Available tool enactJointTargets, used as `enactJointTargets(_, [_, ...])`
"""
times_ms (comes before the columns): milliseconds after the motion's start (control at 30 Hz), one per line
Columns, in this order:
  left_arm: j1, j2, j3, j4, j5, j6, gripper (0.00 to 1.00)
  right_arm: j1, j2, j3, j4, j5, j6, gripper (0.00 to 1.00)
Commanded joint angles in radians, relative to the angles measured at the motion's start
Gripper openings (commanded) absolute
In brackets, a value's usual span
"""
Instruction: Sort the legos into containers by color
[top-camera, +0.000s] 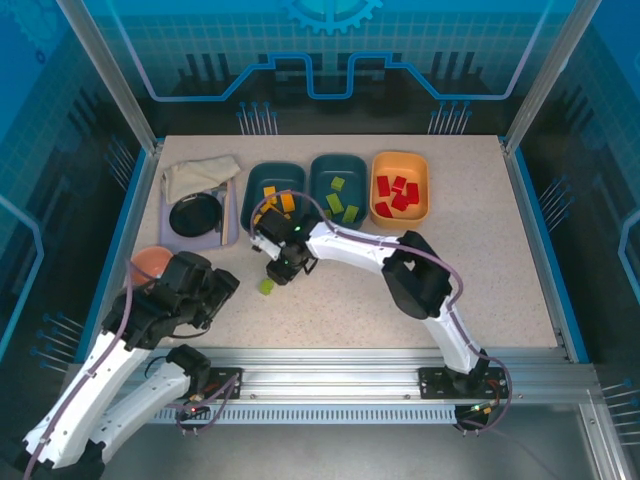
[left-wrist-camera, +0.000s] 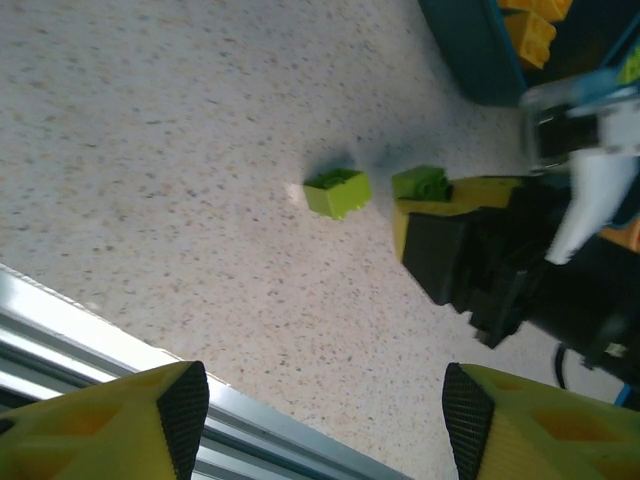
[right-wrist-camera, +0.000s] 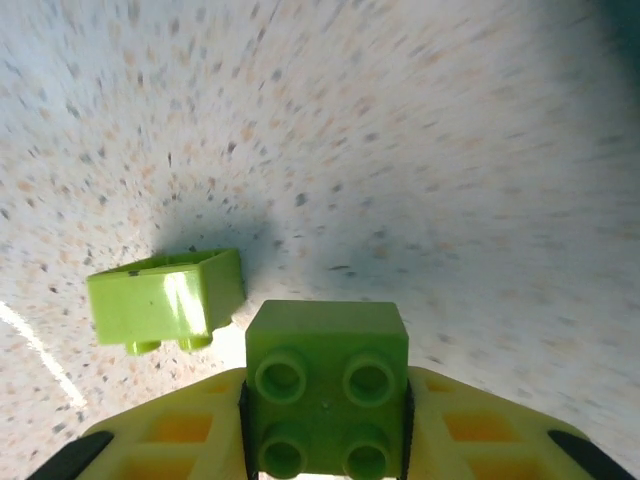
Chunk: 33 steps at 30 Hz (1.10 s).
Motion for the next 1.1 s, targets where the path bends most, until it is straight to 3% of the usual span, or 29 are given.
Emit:
enactJointTargets(0, [0.006, 0.059, 0.002, 0.153, 0.101, 0.083, 0.67, -0.076, -0.135, 0.000, -0.026, 0.034, 0.067, 0.33])
enactJointTargets(200, [0.006, 0.221, 0.063, 0.309, 0.160, 0.134, 0.68, -0.221, -0.142, 0.075, -0.105, 0.141, 0.169, 0.32])
enactJointTargets(467, [0.009, 0.439, 0.152, 0.485, 0.233, 0.170, 0.69, -0.370, 0.111, 0.410, -0.307, 0.307, 0.301, 0.32])
enactJointTargets(633, [0.023, 0.561, 0.213, 0.579, 0.287, 0.187, 0.69, -0.417, 0.305, 0.648, -0.423, 0.331, 0.340, 0.32])
enactJointTargets(900, [0.052, 0.682, 0.310, 0.601, 0.325, 0.225, 0.69, -0.451, 0.432, 0.749, -0.418, 0.308, 0.353, 0.34])
enactJointTargets(1067, [0.056, 0.685, 0.314, 0.584, 0.327, 0.230, 0.69, -0.453, 0.483, 0.810, -0.411, 0.267, 0.341, 0.45])
